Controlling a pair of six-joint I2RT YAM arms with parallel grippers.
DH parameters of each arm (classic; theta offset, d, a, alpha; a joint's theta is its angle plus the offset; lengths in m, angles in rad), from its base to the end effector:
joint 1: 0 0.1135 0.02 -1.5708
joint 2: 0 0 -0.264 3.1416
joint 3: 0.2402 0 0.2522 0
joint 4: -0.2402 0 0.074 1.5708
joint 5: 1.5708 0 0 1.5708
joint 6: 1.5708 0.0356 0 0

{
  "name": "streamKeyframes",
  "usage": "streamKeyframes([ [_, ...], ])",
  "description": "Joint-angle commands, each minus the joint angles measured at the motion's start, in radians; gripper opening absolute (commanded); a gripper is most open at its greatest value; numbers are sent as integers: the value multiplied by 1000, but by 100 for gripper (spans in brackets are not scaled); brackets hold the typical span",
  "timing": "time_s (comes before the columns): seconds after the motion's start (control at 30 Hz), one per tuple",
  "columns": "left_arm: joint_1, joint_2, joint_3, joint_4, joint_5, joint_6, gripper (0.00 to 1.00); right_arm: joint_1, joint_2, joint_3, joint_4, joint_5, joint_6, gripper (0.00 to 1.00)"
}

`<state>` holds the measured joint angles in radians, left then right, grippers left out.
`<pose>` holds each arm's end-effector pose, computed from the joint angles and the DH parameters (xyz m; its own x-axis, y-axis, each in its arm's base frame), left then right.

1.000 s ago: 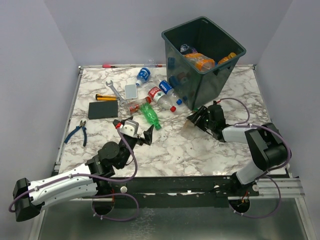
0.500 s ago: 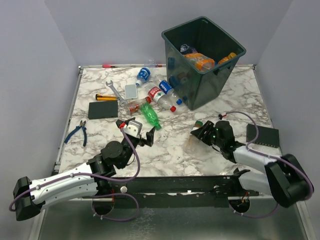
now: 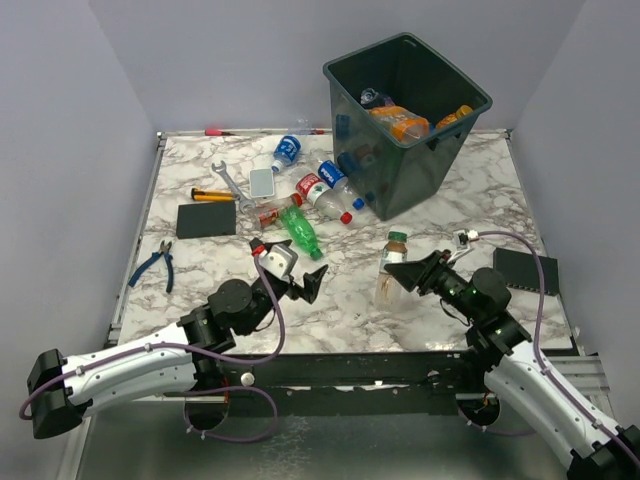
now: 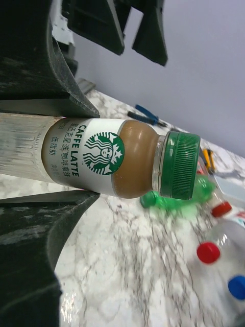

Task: Put the plastic bottles in the bin
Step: Pick up the plastic bottle at the center of the board.

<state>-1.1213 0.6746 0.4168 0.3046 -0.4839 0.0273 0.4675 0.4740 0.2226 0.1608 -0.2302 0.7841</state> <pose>0.0894 -0.1472 0.2789 0.0366 -0.0202 -0.9991 0.5946 0.8040 0.0055 0.1262 0.0728 0.2213 -0.5103 0.5126 -0.6905 -0.3972 0.5717 0.7179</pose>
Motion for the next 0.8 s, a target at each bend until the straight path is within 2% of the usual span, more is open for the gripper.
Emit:
streamKeyframes([
  [0.0,-7,-14,30,9,203,-72,99,53,8,18,130,-158,5,30],
  [0.1,-6,-51,14,38,366,-110,99,179,34,35,151,-1,-25,27],
  [0.17,-7,-70,17,44,443,-149,99,251,51,21,225,68,-27,27],
  [0.33,-5,-43,88,-41,530,-206,99,326,190,4,528,82,36,27],
  [0.5,-5,13,138,-99,579,-220,99,408,323,48,717,124,28,27],
  [0.77,-3,53,167,-140,581,-221,99,457,388,89,835,152,-7,27],
])
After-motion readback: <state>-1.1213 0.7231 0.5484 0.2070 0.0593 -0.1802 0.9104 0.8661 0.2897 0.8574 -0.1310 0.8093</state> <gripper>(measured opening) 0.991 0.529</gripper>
